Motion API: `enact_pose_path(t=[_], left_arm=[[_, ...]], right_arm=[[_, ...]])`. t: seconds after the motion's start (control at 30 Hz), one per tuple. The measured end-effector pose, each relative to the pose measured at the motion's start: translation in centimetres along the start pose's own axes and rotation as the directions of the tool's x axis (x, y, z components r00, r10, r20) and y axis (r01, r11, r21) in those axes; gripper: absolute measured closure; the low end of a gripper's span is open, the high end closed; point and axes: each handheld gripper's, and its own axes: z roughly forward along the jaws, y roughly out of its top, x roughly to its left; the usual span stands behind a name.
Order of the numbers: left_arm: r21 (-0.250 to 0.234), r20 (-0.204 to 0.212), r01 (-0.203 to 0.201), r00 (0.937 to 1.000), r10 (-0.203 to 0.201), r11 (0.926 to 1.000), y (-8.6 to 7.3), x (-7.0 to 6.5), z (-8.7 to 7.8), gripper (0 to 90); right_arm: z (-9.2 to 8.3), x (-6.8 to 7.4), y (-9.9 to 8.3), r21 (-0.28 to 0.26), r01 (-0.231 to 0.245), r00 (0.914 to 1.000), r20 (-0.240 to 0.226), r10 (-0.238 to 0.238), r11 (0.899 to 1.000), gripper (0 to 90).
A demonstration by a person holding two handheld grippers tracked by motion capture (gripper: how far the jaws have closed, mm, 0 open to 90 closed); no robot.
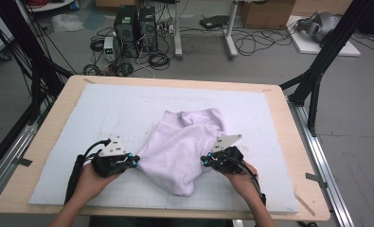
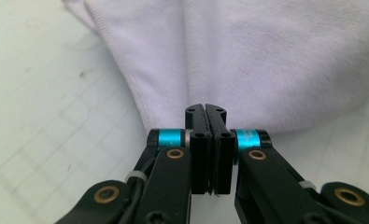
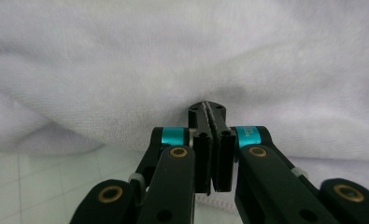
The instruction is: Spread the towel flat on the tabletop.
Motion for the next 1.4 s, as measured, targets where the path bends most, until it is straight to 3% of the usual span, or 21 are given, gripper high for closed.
enact_pose_path(t=[0.07, 0.1, 0.13, 0.17, 0.23, 0.27, 0.4, 0.47, 0.6, 0.63, 0.73, 0.77, 0.8, 0.83, 0.9, 0.93, 0.97, 1.0, 1.07, 1.23, 1.4], left_arm=[[-0.001, -0.004, 0.003, 1.0000, -0.003, 1.0000, -0.4, -0.1, -0.5, 88.2], [-0.001, -0.008, 0.005, 1.0000, -0.005, 1.0000, -0.8, -0.2, -0.9, 88.2], [-0.004, -0.006, 0.018, 0.9998, -0.018, 0.9998, -1.5, -0.4, -1.5, 88.2], [-0.008, -0.005, 0.020, 0.9998, -0.020, 0.9998, -1.7, -0.4, -1.6, 88.1], [-0.018, 0.010, 0.018, 0.9998, -0.018, 0.9997, -1.6, -0.4, -1.7, 88.0], [-0.025, 0.018, 0.015, 0.9997, -0.014, 0.9996, -1.4, -0.4, -1.7, 87.4], [-0.051, 0.031, 0.016, 0.9994, -0.014, 0.9986, 0.2, 0.0, -0.8, 61.2], [-0.052, 0.033, 0.024, 0.9992, -0.023, 0.9984, 0.6, 0.2, -0.4, 53.5], [-0.050, 0.085, 0.040, 0.9957, -0.036, 0.9979, 2.1, 1.3, 2.1, 51.4], [-0.030, 0.101, 0.033, 0.9944, -0.030, 0.9990, 2.7, 1.5, 3.6, 51.3], [0.010, 0.109, 0.029, 0.9936, -0.030, 0.9995, 3.0, 1.5, 5.7, 50.1], [0.010, 0.109, 0.029, 0.9936, -0.030, 0.9995, 3.0, 1.5, 5.7, 50.1], [0.061, 0.108, 0.019, 0.9938, -0.025, 0.9980, 3.0, 1.4, 6.9, 49.7], [0.061, 0.108, 0.019, 0.9938, -0.025, 0.9980, 3.0, 1.4, 6.9, 49.9], [0.102, 0.104, 0.012, 0.9943, -0.022, 0.9948, 2.7, 1.3, 7.8, 54.8], [0.089, 0.080, 0.006, 0.9967, -0.013, 0.9960, 2.7, 1.2, 7.8, 61.9], [0.092, 0.057, -0.008, 0.9984, 0.003, 0.9957, 2.7, 1.1, 7.8, 61.9], [0.103, 0.043, -0.011, 0.9990, 0.007, 0.9946, 2.7, 1.2, 7.6, 75.0], [0.104, 0.054, 0.001, 0.9985, -0.006, 0.9946, 2.7, 1.4, 7.4, 83.0], [0.082, 0.043, -0.003, 0.9991, -0.001, 0.9967, 2.5, 1.2, 6.5, 86.1], [0.024, 0.046, 0.046, 0.9978, -0.047, 0.9987, 1.4, 1.1, 3.4, 86.4]], right_arm=[[0.4, -0.1, -0.2, 0.014, -0.019, 0.9998, -0.002, 0.019, 1.000, 73.5], [0.4, -0.1, -0.2, 0.014, -0.019, 0.9998, -0.002, 0.019, 1.000, 73.5], [0.5, -0.3, -0.5, 0.010, -0.039, 0.9992, 0.001, 0.039, 0.999, 58.3], [0.4, -0.4, -0.6, 0.007, -0.055, 0.9984, 0.014, 0.055, 0.998, 54.7], [0.2, -0.7, -1.0, 0.001, -0.078, 0.9969, -0.002, 0.078, 0.997, 51.9], [0.1, -0.8, -1.2, -0.001, -0.081, 0.9966, 0.013, 0.081, 0.997, 51.5], [-0.1, -0.9, -2.0, 0.009, -0.098, 0.9950, 0.020, 0.098, 0.995, 49.3], [0.0, -1.0, -2.0, 0.004, -0.097, 0.9948, 0.033, 0.096, 0.995, 47.8], [0.5, -1.1, -1.7, -0.010, -0.075, 0.9956, 0.056, 0.075, 0.997, 42.1], [0.7, -1.2, -1.6, -0.006, -0.079, 0.9951, 0.060, 0.079, 0.997, 41.6], [1.4, -1.4, -1.6, 0.010, -0.078, 0.9955, 0.053, 0.078, 0.997, 42.9], [1.5, -1.4, -1.6, 0.013, -0.069, 0.9960, 0.057, 0.069, 0.998, 44.2], [1.6, -1.4, -1.5, 0.013, -0.065, 0.9961, 0.061, 0.064, 0.998, 46.7], [1.6, -1.4, -1.5, 0.013, -0.065, 0.9961, 0.061, 0.064, 0.998, 46.7], [1.8, -1.5, -1.3, 0.020, -0.059, 0.9957, 0.072, 0.058, 0.998, 57.4], [1.8, -1.5, -1.3, 0.015, -0.058, 0.9959, 0.070, 0.057, 0.998, 61.0], [1.8, -1.5, -1.3, 0.015, -0.058, 0.9959, 0.070, 0.057, 0.998, 61.0], [1.9, -1.6, -1.2, 0.011, -0.057, 0.9961, 0.067, 0.056, 0.998, 69.6], [2.0, -1.6, -1.0, 0.011, -0.051, 0.9974, 0.051, 0.050, 0.999, 76.6], [1.7, -1.5, -0.7, 0.024, -0.029, 0.9985, 0.046, 0.028, 0.999, 83.4], [0.5, -1.1, 0.1, -0.010, -0.001, 0.9996, 0.029, 0.001, 1.000, 84.0]])
